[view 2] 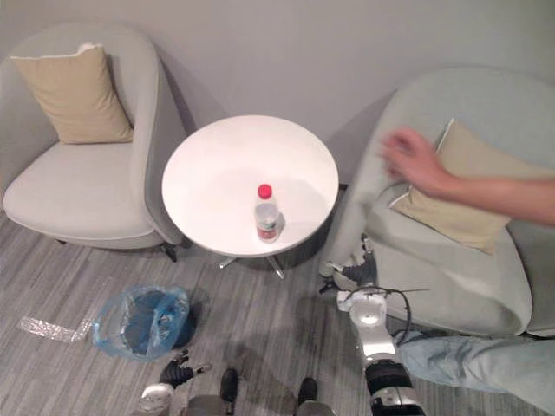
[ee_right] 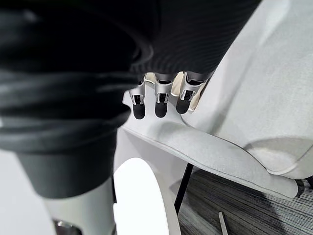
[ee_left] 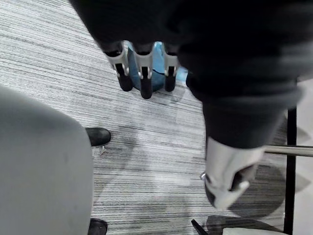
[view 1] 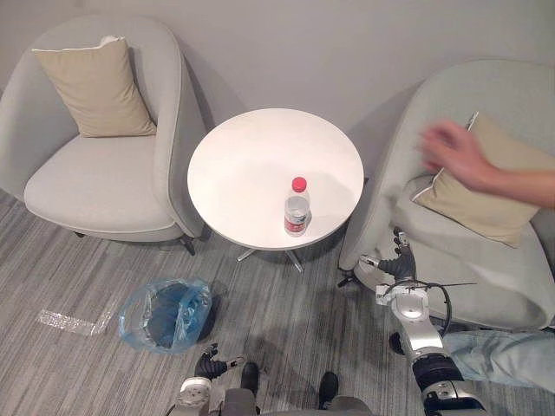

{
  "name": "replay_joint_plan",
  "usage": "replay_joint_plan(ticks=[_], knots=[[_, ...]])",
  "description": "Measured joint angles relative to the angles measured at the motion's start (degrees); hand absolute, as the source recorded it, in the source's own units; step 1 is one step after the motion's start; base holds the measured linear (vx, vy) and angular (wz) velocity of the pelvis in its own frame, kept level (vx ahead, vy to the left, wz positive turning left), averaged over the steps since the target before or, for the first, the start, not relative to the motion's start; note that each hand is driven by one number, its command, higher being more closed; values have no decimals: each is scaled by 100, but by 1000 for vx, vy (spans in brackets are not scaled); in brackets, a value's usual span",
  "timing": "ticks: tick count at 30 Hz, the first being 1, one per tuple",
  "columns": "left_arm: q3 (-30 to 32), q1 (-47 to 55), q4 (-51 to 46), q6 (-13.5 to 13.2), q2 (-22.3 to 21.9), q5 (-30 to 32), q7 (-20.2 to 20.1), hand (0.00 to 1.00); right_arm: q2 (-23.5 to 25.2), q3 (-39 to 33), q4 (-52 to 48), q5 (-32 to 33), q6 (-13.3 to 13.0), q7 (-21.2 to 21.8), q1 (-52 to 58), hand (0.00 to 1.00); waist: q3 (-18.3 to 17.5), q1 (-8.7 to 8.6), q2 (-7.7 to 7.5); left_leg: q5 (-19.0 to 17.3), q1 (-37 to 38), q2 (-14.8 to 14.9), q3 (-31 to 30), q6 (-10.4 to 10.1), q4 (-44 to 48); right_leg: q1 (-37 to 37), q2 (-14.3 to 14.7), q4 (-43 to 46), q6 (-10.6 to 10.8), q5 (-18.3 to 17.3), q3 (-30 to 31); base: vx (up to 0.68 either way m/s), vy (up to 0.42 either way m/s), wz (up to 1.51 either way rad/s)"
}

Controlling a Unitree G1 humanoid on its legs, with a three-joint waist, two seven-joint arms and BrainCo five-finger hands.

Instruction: Gather rubbish on tea table into small bin, then transfer packed bag to large trash can.

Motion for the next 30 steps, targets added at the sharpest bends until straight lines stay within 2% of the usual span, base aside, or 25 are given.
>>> replay_joint_plan(ticks=[7, 12, 21, 27, 30], knots=[[-167, 0, -56, -22, 47, 6, -7, 0, -298, 547, 1, -114, -3, 245, -196, 0, 41, 4, 17, -1, -1, 0, -6, 1, 1, -3, 0, 15, 0, 0, 7, -6, 0, 0], [-223, -7, -204, -104, 50, -9, -11, 0, -520, 921, 72, -110, -20, 274, -755, 0, 221, 36, 73, 19, -189, -4, -152, -2, 20, -168, -2, 90, 0, -2, -63, -55, 0, 9], [-364, -109, -503, -187, 30, -128, -3, 0, -668, 1362, 562, -101, -43, 236, -1734, 0, 579, 253, 197, 64, -684, -32, -558, -16, 325, -335, -26, 220, 3, -22, -418, -2, -4, 26], [-375, -148, -720, -282, 20, -354, 4, 0, -744, 1367, 792, -36, -57, 78, -2411, 0, 856, 345, 273, 63, -1079, -109, -816, -16, 594, -518, -99, 391, -1, -32, -580, -21, 27, 27], [-378, -233, -740, -295, 16, -406, 8, 0, -745, 1361, 952, 27, -56, -8, -2613, 0, 978, 452, 290, 62, -1115, -135, -852, -17, 648, -518, -120, 426, -6, -51, -599, -40, 25, 13]])
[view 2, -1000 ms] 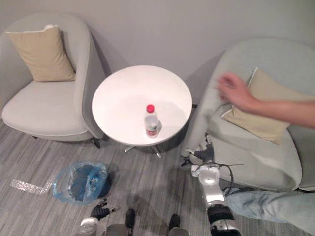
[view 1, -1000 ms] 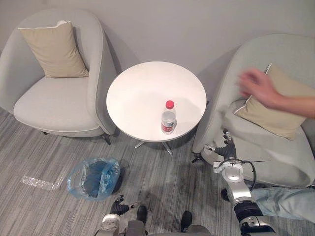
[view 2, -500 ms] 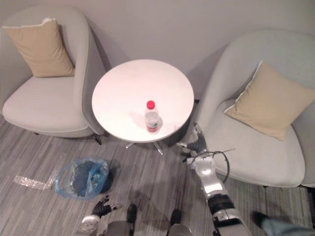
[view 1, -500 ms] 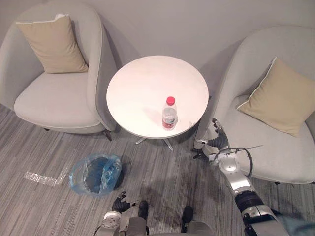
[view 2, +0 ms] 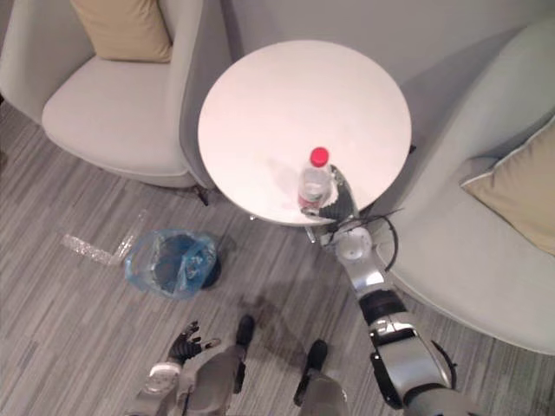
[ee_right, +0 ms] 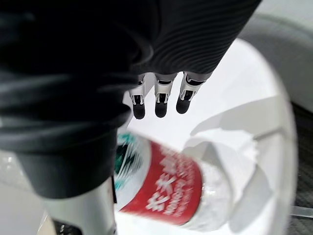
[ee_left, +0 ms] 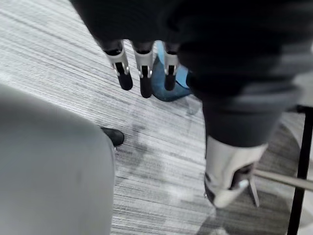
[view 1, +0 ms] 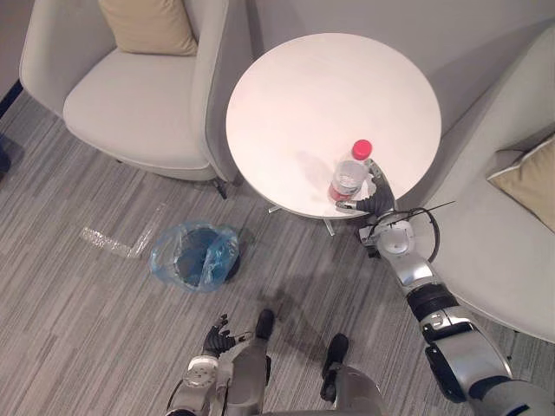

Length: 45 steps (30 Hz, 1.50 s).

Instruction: Gather rubbish on tea table into small bin, then transfer packed bag to large trash can.

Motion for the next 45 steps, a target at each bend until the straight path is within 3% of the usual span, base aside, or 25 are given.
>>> replay_joint_plan(ticks=[1, 6, 14, 22, 25, 28, 32, 36, 40, 42, 45], knots=[[4, -42, 0, 0, 0, -52, 8, 0, 0, -3, 12, 91, 0, -41, -83, 100, 68, 17, 4, 0, -33, -33, -54, 0, 27, -2, -27, 29, 14, -57, -39, -73, 16, 24], [-7, -108, -1, 1, -22, -220, 44, 0, 25, -135, 176, 141, 6, -278, -316, 100, 106, 121, 25, 11, -227, -57, -174, -12, 73, -180, -50, 146, 23, -143, -96, -44, 4, 11], [-15, -106, 1, 17, -27, -370, 43, 0, 88, -578, 70, 442, 22, -496, -400, 100, 106, 138, 25, 38, -246, -64, -348, -28, 73, -122, -48, 149, 6, -153, -254, 3, -5, 10], [-4, -71, 0, 123, -46, -226, -5, 0, 429, -704, -1779, 361, -19, -226, 1189, 100, 90, 68, 3, 37, 124, -34, -174, -27, -34, 127, -71, 134, 18, -145, -32, 1, 9, -10], [1, -51, 22, 175, -22, -116, -28, 0, 468, -714, -2387, 306, -51, -108, 1757, 100, 78, -78, -14, 38, 191, -30, -61, -27, -47, 131, -83, 124, 65, -116, 70, -34, 17, -21], [-2, 27, 73, 184, 38, -15, -92, 0, 721, -716, -2919, 282, -79, 40, 2474, 100, -35, -199, -125, 38, 409, 3, 128, -27, -195, 236, -63, -33, 129, -72, 273, -41, 9, -40], [-8, 75, 320, 288, 94, 194, -123, 0, 1027, -686, -3351, 60, -124, 317, 3456, 100, -435, -323, -282, 37, 655, 49, 422, -27, -347, 301, -13, -155, 153, -40, 577, -30, 0, -35], [-22, 174, 484, 318, 98, 305, -131, 0, 1141, -586, -3741, -127, -148, 538, 4185, 100, -730, -485, -299, 20, 908, 73, 767, -7, -444, 325, 9, -196, 167, 42, 924, -42, 15, -44], [-68, 176, 577, 348, 106, 309, -134, 0, 1248, -573, -3748, -159, -147, 635, 4474, 100, -802, -515, -297, -9, 1056, 94, 965, 10, -441, 312, 18, -102, 167, 62, 1140, -52, 15, -34], [-146, 176, 581, 389, 128, 308, -131, 0, 1300, -484, -3748, -242, -146, 686, 4544, 100, -804, -572, -295, -20, 1125, 111, 1051, 17, -412, 209, -2, 170, 183, -27, 1226, -89, 2, -23], [-334, 174, 579, 395, 175, 308, -131, 0, 1316, -448, -3749, -324, -146, 737, 4550, 100, -823, -673, -303, -113, 992, -12, 908, 52, -190, -93, -141, 974, 238, -432, 1332, -94, -3, 24]])
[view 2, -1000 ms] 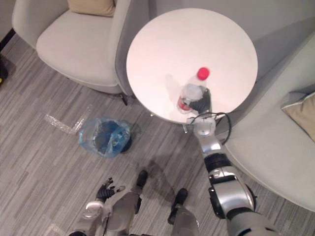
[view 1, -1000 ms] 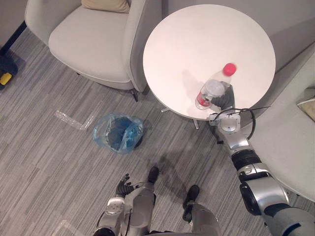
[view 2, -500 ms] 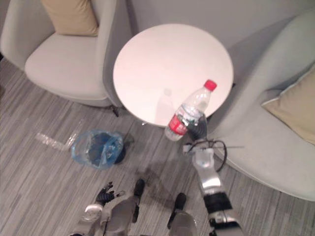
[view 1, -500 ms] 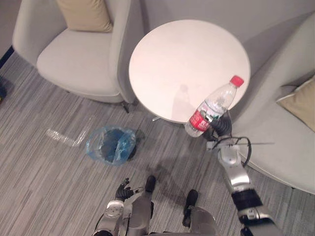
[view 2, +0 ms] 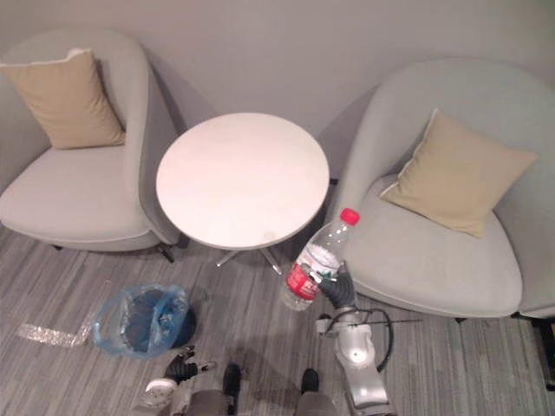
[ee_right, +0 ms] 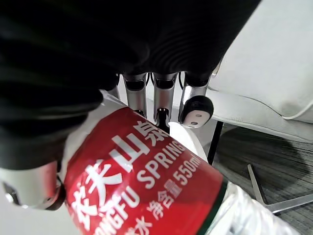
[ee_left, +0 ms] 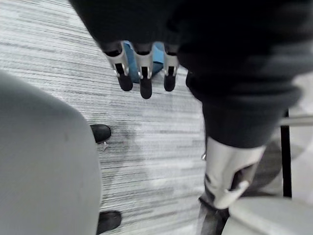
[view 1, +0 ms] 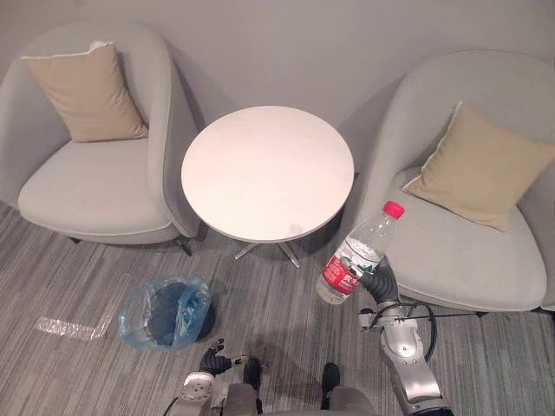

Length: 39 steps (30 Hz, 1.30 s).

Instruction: Gather rubbish on tea table into small bin, then transfer packed bag to large trash can.

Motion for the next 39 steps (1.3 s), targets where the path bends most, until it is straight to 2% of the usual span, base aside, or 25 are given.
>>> replay_joint_plan(ticks=[2, 3, 4, 5, 8, 9, 11, 12, 13, 14, 15, 16, 17, 18, 19, 20, 21, 22, 24, 25, 31, 33, 35, 37, 39], knots=[[1, 4, 6, 1, -4, -3, 6, 0, -12, -20, -2, -39, 1, -19, 4, 100, -34, -43, 29, -43, -161, -43, -196, 49, 104, -30, -30, 204, 177, -194, 76, -103, -24, 67], [-3, 1, 14, 1, -12, 0, 12, 0, -4, -22, -62, -45, 0, -83, 20, 100, -58, -116, 11, 11, -306, -86, -391, 45, 169, -121, 61, 698, 185, -502, 546, -46, -61, 87], [-4, 4, 9, 2, 6, 0, 16, 0, -2, -22, -104, -45, 0, -106, 37, 100, -92, -119, -46, 52, -395, -155, -524, 9, 216, -148, 84, 796, 154, -643, 715, -27, -133, 131], [31, -27, -28, 2, -17, -19, 51, 0, -40, -21, -164, -54, 2, -136, -89, 100, -177, -37, -17, 203, -787, -150, -762, -113, 425, -212, 175, 561, -30, -731, 770, -19, -113, 88], [47, -20, -123, -7, -132, -23, 57, 0, -64, -28, -161, -76, 5, -240, -292, 100, -148, 103, 199, 406, -1004, 47, -1079, -234, 363, -159, 387, 233, -184, -502, 430, -83, -99, 51], [48, -20, -133, -6, -140, -21, 60, 0, -61, -28, -161, -76, 5, -252, -307, 100, -138, 122, 218, 440, -1002, 68, -1122, -255, 330, -148, 416, 222, -199, -493, 393, -115, -110, 51], [42, -6, -161, -5, -182, -46, 55, 0, -60, -17, -160, -90, 4, -282, -341, 100, -85, 132, 352, 631, -997, 163, -1241, -324, 193, -59, 527, 189, -297, -433, 186, -92, -99, 46], [42, 27, -194, -6, -208, -107, 54, 0, -80, -28, -159, -113, 7, -297, -352, 100, -63, 140, 442, 806, -1061, 210, -1236, -308, 155, -68, 606, 184, -350, -405, 104, -145, -122, 60], [22, 76, -234, -8, -239, -127, 52, 0, -134, -43, -161, -135, 13, -329, -346, 100, -63, 113, 541, 1084, -1057, 264, -1093, -228, -167, -102, 597, 90, -494, -329, -111, -154, -73, 55], [22, 93, -228, -1, -267, -127, 48, 0, -132, -59, -156, -148, 18, -334, -337, 100, -90, 100, 597, 731, -1039, 341, -817, -120, -289, -102, 558, 12, -508, -277, -298, -268, 15, 89], [5, -5, -228, 10, -250, -108, 16, 0, -103, -194, -131, -147, 43, -343, -315, 100, -40, 51, 458, 446, -1342, 323, -195, 288, 184, -187, 281, -78, -494, -186, -575, -276, 46, 108], [5, -67, -276, -4, -224, -106, 14, 0, -107, -381, -106, -146, 67, -374, -307, 100, 5, -52, 330, 284, -1530, 170, 359, 440, 1087, -153, -65, -240, -495, -77, -746, -246, 23, 108], [4, -63, -285, -6, -219, -106, 19, 0, -115, -437, -110, -145, 67, -377, -287, 100, 20, -56, 286, 189, -1516, 162, 551, 388, 1413, -78, -151, -329, -458, -5, -789, -121, -16, 74], [0, 7, -276, 3, -243, -93, 28, 0, -130, -496, -111, -145, 68, -435, -241, 100, -20, -79, 345, -26, -1288, 294, 916, 131, 1828, 28, -213, -549, -367, 156, -869, -65, 66, 36], [-10, 76, -257, 4, -290, -29, 46, 0, -133, -500, -113, -147, 69, -484, -233, 100, -106, -100, 497, -272, -950, 508, 1113, 69, 1776, 45, -160, -667, -314, 243, -944, -48, 112, 37], [-18, 129, -209, 6, -318, 0, 46, 0, -134, -502, -113, -147, 72, -504, -229, 100, -150, -111, 582, -398, -795, 587, 1147, -20, 1518, 44, -120, -700, -242, 286, -981, -19, 141, 46], [-134, 97, -139, 8, -346, 13, 52, 0, -117, -532, -108, -147, 83, -516, -229, 100, -218, -135, 702, -454, -552, 579, 1188, -113, 888, 63, -21, -822, -136, 375, -1050, 3, 152, 62], [-188, 57, -105, 8, -324, 61, 51, 0, -71, -561, -73, -146, 91, -511, -237, 100, -190, -139, 630, -424, -452, 521, 1154, -143, 556, 131, -9, -968, -96, 481, -1129, -11, 178, 64], [-225, 47, -126, 5, -175, 172, 47, 0, 136, -513, 42, -148, 98, -463, -244, 100, -195, -49, 370, -317, -407, 347, 1031, -68, 443, 355, -75, -1269, -38, 619, -1165, -25, 172, 49], [-220, 76, -99, 8, -136, 219, 51, 0, 194, -419, 88, -152, 98, -439, -253, 100, -203, -48, 324, -321, -288, 260, 967, -59, 421, 547, -126, -1346, -8, 627, -1162, -11, 99, 33], [-166, 160, -97, 5, -134, 222, 80, 0, 210, -361, 165, -154, 100, -339, -258, 100, -298, 12, 340, -245, -179, 85, 865, 60, 148, 618, -225, -1409, 99, 541, -1155, -11, 44, 12], [-148, 159, -99, 5, -135, 221, 89, 0, 217, -349, 292, -154, 110, -340, -258, 100, -294, 43, 330, -371, -188, 59, 858, 69, 221, 599, -238, -1300, 140, 409, -1110, 22, 7, 1], [-108, 167, -103, 5, -140, 213, 117, 0, 185, -315, 363, -154, 157, -340, -250, 100, -297, 52, 324, -644, -339, 59, 814, 72, 539, 446, -291, -850, 198, 25, -1019, 61, 11, 11], [-118, 156, -113, 1, -123, 203, 130, 0, 191, -300, 365, -203, 159, -344, -239, 100, -267, 44, 241, -1011, -533, 9, 698, 127, 1128, 293, -439, -175, 319, -360, -964, 178, 33, 27], [-124, 149, -112, -4, -109, 195, 152, 0, 179, -254, 366, -256, 165, -335, -213, 100, -248, 30, 205, -1276, -555, -45, 474, 134, 1449, 94, -595, 706, 412, -451, -869, 232, 48, 45]])
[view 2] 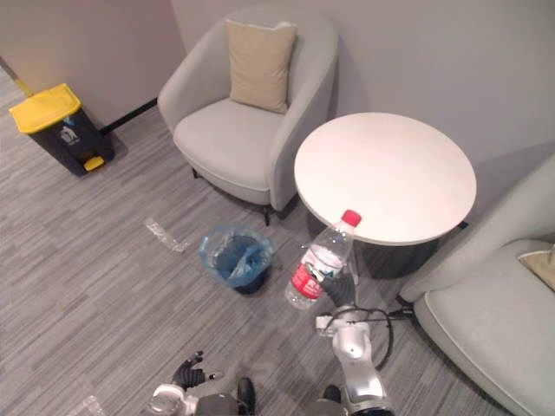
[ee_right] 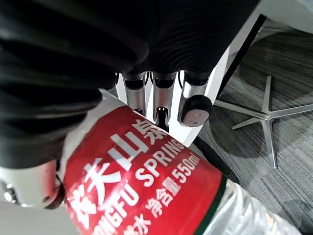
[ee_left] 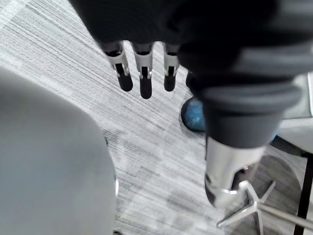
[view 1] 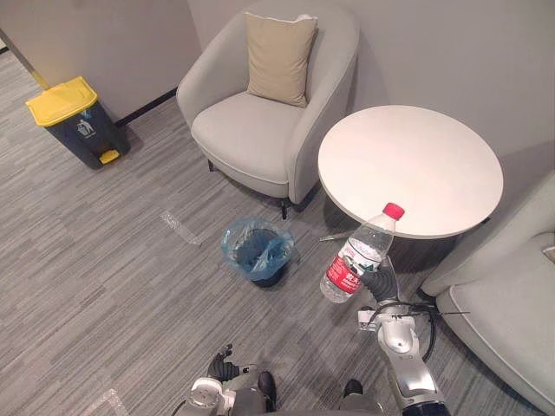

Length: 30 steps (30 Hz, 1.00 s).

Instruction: Gather rubbish on tea table into small bin, then transfer packed bag to large trash can.

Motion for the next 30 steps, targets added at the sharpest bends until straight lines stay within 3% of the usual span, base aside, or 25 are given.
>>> replay_joint_plan(ticks=[2, 3, 4, 6, 7, 8, 9, 11, 13, 15, 17, 18, 21, 22, 23, 24, 25, 26, 30], knots=[[12, 5, -5, -1, 11, -85, 25, 0, 0, 12, 3, -10, 34, 5, 35, 100, 19, -30, 11, -64, 228, -37, -272, 65, -20, -516, -17, 1362, -214, 87, 444, 301, 46, 65], [9, 17, -33, 5, 23, -117, 33, 0, 20, 38, 18, -11, 38, 13, 54, 100, 46, -98, 22, -81, 352, 2, -462, 84, -76, -727, 132, 1750, -282, -198, 640, 351, -78, 89], [11, 12, 9, 7, 49, -147, 44, 0, 15, 118, 18, -13, 30, 42, 53, 100, 48, -132, -19, -90, 519, 60, -659, 92, -217, -891, 468, 1756, -483, -479, 759, 340, -115, 85], [27, 2, 60, 3, 43, -204, 54, 0, 1, 144, 173, -12, 7, 74, -50, 100, 70, -130, 9, -90, 746, 203, -845, 90, -405, -1184, 952, 1466, -636, -539, 737, 331, -151, 71], [21, -30, 127, 8, 33, -200, 51, 0, -14, 129, 275, -10, 7, 91, -97, 100, 97, -153, 44, -92, 868, 277, -986, 85, -457, -1352, 1242, 997, -745, -434, 736, 344, -170, 71], [23, -29, 140, 8, 26, -200, 45, 0, -17, 114, 278, -8, 8, 96, -71, 100, 100, -161, 36, -101, 917, 283, -1062, 68, -472, -1391, 1337, 627, -772, -280, 769, 366, -181, 96], [39, -27, 186, 0, 19, -194, 36, 0, -57, 87, 229, -5, 4, 96, 21, 100, 95, -212, 4, -217, 1015, 235, -1232, -120, -454, -1264, 1398, 21, -1087, 474, 796, 396, -163, 76], [185, -45, 219, -11, -206, -125, 13, 0, -256, 33, 217, -2, 10, 111, 44, 100, 79, -147, 317, -247, 956, 506, -1330, -310, -395, -1137, 1515, -9, -1104, 506, 579, 419, -154, 50], [226, -51, 225, 2, -248, -60, 17, 0, -259, -106, 210, 5, 17, 106, 39, 100, 97, -221, 367, -62, 949, 557, -1312, -589, -301, -988, 1485, -51, -1233, 423, 375, 371, -130, 53], [230, -107, 210, 0, -254, -18, 16, 0, -265, -221, 86, 18, 31, 85, 240, 100, 124, -247, 342, 108, 583, 573, -986, -618, 830, -461, 1478, -383, -1249, 404, 266, 263, -52, 66], [238, -132, 96, -7, -217, 19, 20, 0, -256, -155, -48, 25, 25, 83, 302, 100, 214, -214, 187, 240, 88, 715, -423, -466, 2056, 133, 1417, -894, -1261, 396, 266, 210, -10, 38], [231, -145, 53, -8, -199, 19, 17, 0, -245, -123, -100, 24, 11, 79, 262, 100, 204, -200, 209, 53, -163, 890, -107, -311, 2454, 334, 1418, -1124, -1278, 386, 265, 183, 31, 15], [225, -164, -66, -7, -197, 19, 17, 0, -211, -121, -92, 24, -5, 60, 128, 100, 255, -135, 181, -144, -550, 1113, 120, -341, 1737, 490, 1362, -1199, -1249, 388, 286, 141, 84, -7], [219, -163, -80, -7, -196, 21, 18, 0, -220, -123, -90, 21, -6, 47, 140, 100, 252, -135, 190, 46, -528, 1111, 73, -365, 1164, 529, 1337, -1165, -1149, 352, 298, 117, 176, -12], [196, -146, -75, -3, -204, 24, 16, 0, -258, -135, -91, 20, -14, 43, 135, 100, 211, -134, 315, 651, -498, 1106, 36, -455, 485, 547, 1362, -1084, -972, 244, 342, 129, 201, -11], [182, -156, -68, -3, -181, 26, 18, 0, -264, -164, -34, 17, -17, 38, 104, 100, 226, -116, 268, 576, -427, 1049, -66, -596, 435, 554, 1332, -1070, -844, 157, 431, 143, 244, -3], [162, -175, -79, -5, -105, 28, 20, 0, -214, -164, 5, 5, -11, 15, 73, 100, 275, -137, 131, 617, -368, 853, -49, -539, 275, 532, 1173, -1104, -767, 166, 490, 99, 197, 3], [138, -189, -83, -1, -50, 28, 15, 0, -215, -141, 12, 1, -10, 19, 76, 100, 291, -133, 95, 617, -377, 781, -47, -538, 274, 533, 1100, -1139, -745, 177, 518, 81, 223, 9], [117, -195, -86, -5, 115, 34, 25, 0, -239, 78, 279, -236, -5, 51, -108, 100, 325, -88, 100, 598, -364, 627, 10, -450, 302, 469, 944, -1061, -690, 153, 668, -6, 118, 0]])
